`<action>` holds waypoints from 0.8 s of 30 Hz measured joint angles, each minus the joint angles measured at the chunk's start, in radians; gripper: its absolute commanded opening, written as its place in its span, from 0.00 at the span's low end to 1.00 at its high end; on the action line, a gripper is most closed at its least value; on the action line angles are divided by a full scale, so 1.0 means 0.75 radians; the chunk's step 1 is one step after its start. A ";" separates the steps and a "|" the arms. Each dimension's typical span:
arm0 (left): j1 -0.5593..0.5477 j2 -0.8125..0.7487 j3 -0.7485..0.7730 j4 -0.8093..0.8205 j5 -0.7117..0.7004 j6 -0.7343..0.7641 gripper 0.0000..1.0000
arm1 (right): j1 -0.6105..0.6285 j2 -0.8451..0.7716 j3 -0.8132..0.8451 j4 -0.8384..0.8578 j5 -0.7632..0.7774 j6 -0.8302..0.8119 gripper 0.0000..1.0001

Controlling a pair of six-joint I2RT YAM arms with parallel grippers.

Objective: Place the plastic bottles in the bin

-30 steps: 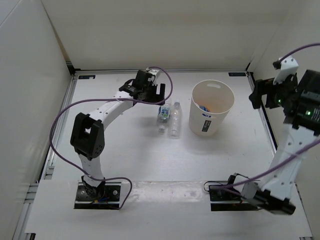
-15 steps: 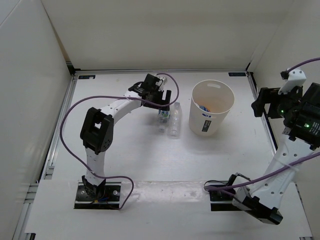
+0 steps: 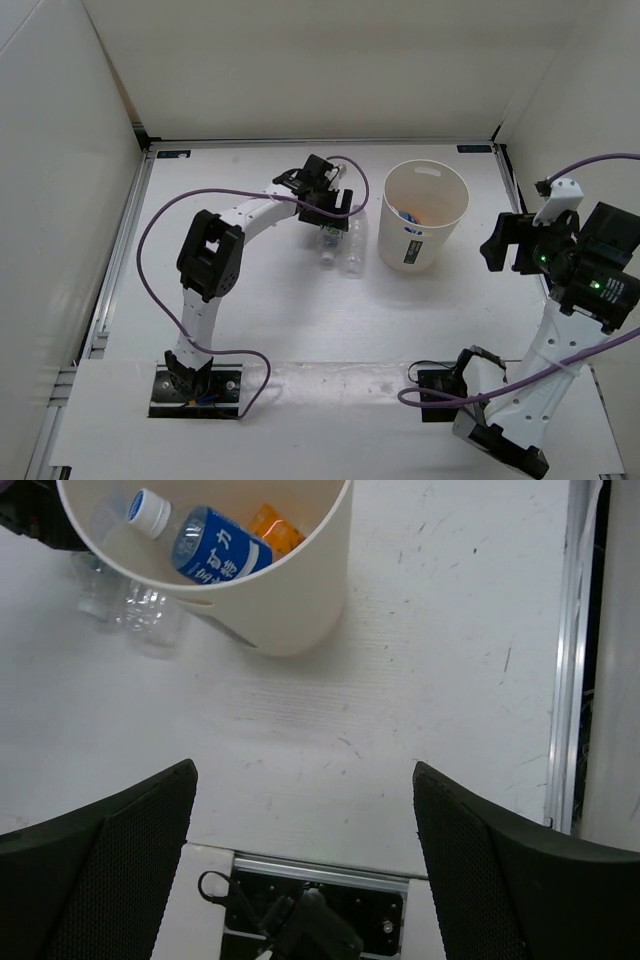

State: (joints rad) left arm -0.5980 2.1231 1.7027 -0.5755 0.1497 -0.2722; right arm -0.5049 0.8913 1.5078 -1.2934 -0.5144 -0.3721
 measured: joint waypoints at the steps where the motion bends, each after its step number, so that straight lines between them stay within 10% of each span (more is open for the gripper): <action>1: -0.001 0.006 0.000 -0.002 0.008 -0.007 0.86 | 0.007 -0.011 -0.004 -0.015 0.002 0.007 0.90; 8: 0.031 0.014 -0.036 0.032 0.099 -0.087 0.47 | 0.077 -0.097 -0.041 -0.065 0.023 0.035 0.90; 15: 0.100 -0.041 -0.068 0.082 0.154 -0.109 0.35 | 0.151 -0.087 -0.089 -0.062 0.044 0.125 0.90; 18: 0.132 -0.051 -0.080 0.081 0.144 -0.105 0.69 | 0.183 -0.071 -0.110 -0.050 0.055 0.166 0.90; 24: 0.165 -0.054 -0.080 0.095 0.124 -0.097 1.00 | 0.238 -0.051 -0.122 -0.018 0.079 0.213 0.90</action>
State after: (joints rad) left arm -0.4744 2.0827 1.6424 -0.5041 0.2428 -0.3450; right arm -0.3267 0.8528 1.4166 -1.3071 -0.4549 -0.2123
